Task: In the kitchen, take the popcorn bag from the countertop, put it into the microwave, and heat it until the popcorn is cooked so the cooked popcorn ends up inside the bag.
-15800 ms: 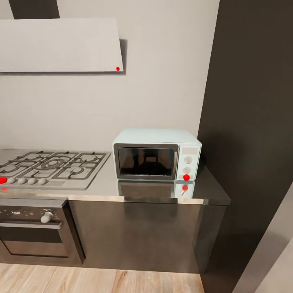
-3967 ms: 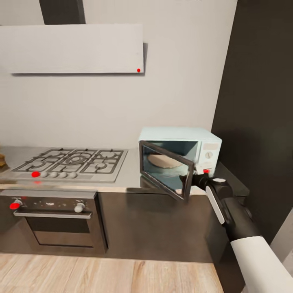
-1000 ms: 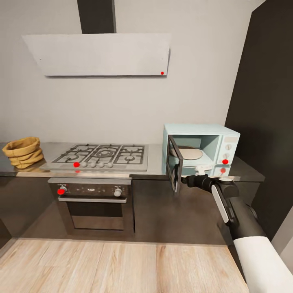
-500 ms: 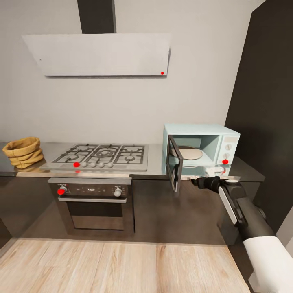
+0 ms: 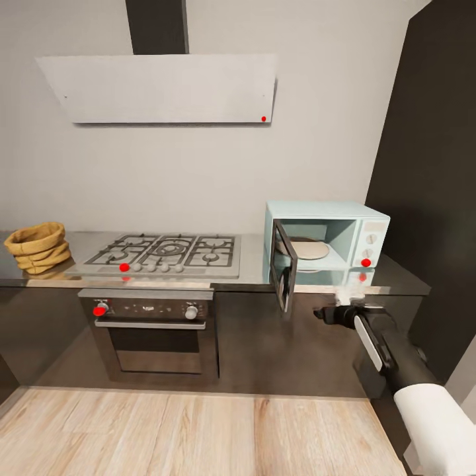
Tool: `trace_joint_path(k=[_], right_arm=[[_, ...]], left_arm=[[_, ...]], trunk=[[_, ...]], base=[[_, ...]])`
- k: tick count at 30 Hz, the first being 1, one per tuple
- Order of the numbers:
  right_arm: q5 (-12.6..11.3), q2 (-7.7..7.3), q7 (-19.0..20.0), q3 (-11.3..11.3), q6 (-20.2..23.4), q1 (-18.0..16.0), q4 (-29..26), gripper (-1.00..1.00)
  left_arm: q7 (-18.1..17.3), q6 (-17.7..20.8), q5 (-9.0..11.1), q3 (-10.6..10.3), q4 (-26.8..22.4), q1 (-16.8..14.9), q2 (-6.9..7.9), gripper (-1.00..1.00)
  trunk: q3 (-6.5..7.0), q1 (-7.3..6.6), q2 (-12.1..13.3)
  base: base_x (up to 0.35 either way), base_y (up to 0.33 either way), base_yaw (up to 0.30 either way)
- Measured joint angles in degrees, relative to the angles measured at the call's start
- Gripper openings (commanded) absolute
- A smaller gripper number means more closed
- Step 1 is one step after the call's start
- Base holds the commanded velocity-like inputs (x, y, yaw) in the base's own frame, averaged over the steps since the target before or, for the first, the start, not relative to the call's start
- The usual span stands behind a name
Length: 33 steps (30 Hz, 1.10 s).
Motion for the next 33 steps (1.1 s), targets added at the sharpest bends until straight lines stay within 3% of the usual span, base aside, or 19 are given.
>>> trace_joint_path(k=[1, 5, 10, 11, 13, 15, 21, 27, 31, 33], right_arm=[[0.0, 0.0, 0.0, 0.0, -0.7, 0.0, 2.5, 1.0], [0.1, 0.05, -0.1, 0.0, -8.9, 0.0, 23.0, 1.0], [0.0, 0.23, -0.3, 0.1, -29.9, 0.0, 54.0, 1.0], [-0.1, 0.25, -0.3, 0.1, -32.8, -0.2, 56.5, 1.0], [-0.1, 0.3, -0.3, 0.1, -36.8, -0.2, 58.8, 1.0], [-0.1, 0.36, -0.2, 0.1, -38.4, 2.1, 59.7, 1.0], [-0.4, 0.13, -0.5, 0.1, -42.3, 13.3, 60.0, 1.0], [-0.4, 1.3, -0.6, 0.1, -47.8, 24.9, 60.0, 1.0], [-0.1, 1.87, -0.6, 0.3, -49.7, 28.5, 60.0, 1.0], [0.0, 1.89, -0.6, 0.3, -49.6, 28.7, 60.0, 1.0]], left_arm=[[0.0, 0.0, 0.0, 0.0, 0.0, 0.0, 0.0, 1.0], [0.0, 0.0, 0.0, 0.0, 0.0, 0.0, 0.01, 1.0], [0.0, -0.1, 0.0, 0.1, 0.0, 0.0, -0.04, 1.0], [0.0, -0.1, 0.0, 0.1, 0.0, 0.0, -0.05, 1.0], [0.0, -0.1, 0.0, 0.1, -0.1, 0.0, -0.03, 1.0], [0.0, -0.1, 0.0, 0.1, -0.1, 0.0, 0.0, 1.0], [0.0, -0.1, 0.0, 0.1, -0.1, 0.0, 0.01, 1.0], [0.0, -0.1, 0.0, 0.1, -0.1, 0.0, 0.07, 1.0], [0.0, -0.1, 0.1, 0.1, -0.3, 0.0, 0.41, 1.0], [0.1, 0.0, 0.2, 0.1, -1.7, 0.0, 0.58, 1.0]], trunk=[[0.0, 0.0, 0.0], [-0.01, 0.0, 0.0], [-0.01, 0.0, 0.0], [0.0, 0.0, 0.0], [0.0, 0.0, 0.0], [-0.01, 0.0, 0.0], [-0.01, 0.0, 0.0], [-0.01, 0.0, 0.0], [-0.01, 0.0, 0.0], [0.0, 0.0, 0.0]], base=[[0.0, 0.0, 0.0], [0.0, 0.0, 0.0], [0.0, 0.0, 0.0], [0.0, 0.0, 0.0], [0.0, 0.0, 0.0], [0.0, 0.0, 0.0], [0.0, 0.0, 0.0], [0.0, 0.0, 0.0], [0.0, 0.0, 0.0], [0.0, 0.0, 0.0]])
